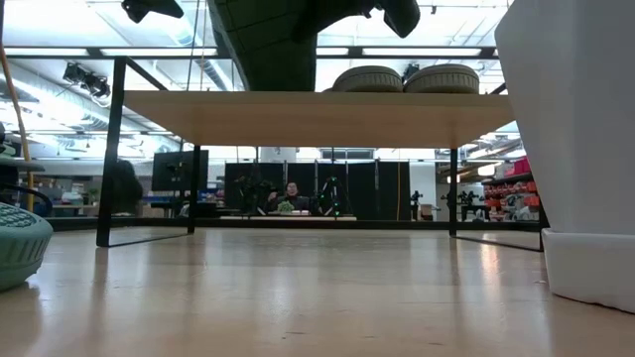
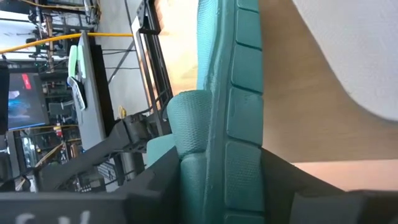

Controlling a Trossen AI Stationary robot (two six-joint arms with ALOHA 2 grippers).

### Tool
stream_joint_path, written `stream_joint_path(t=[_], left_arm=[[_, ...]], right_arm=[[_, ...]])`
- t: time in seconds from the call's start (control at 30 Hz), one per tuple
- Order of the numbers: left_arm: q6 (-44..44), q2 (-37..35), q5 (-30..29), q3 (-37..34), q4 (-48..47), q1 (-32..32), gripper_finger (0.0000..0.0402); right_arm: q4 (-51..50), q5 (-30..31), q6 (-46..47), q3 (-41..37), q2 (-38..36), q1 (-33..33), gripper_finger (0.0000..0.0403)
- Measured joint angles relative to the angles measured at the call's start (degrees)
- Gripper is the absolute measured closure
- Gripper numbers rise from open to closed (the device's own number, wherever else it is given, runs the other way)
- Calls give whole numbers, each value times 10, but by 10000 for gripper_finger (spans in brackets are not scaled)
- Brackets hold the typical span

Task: Pick and place slides into the shelf
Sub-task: Put the top green slide on the shelf

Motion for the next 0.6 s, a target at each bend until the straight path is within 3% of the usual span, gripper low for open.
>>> stream_joint_path(t=[0.23, 0.6], left_arm=[[-1, 0, 0, 0, -2, 0, 374], [1, 0, 0, 0, -1, 0, 381]], right_arm=[[-4, 3, 1, 0, 0, -6, 290], [-5, -1, -4, 0, 0, -17, 274]])
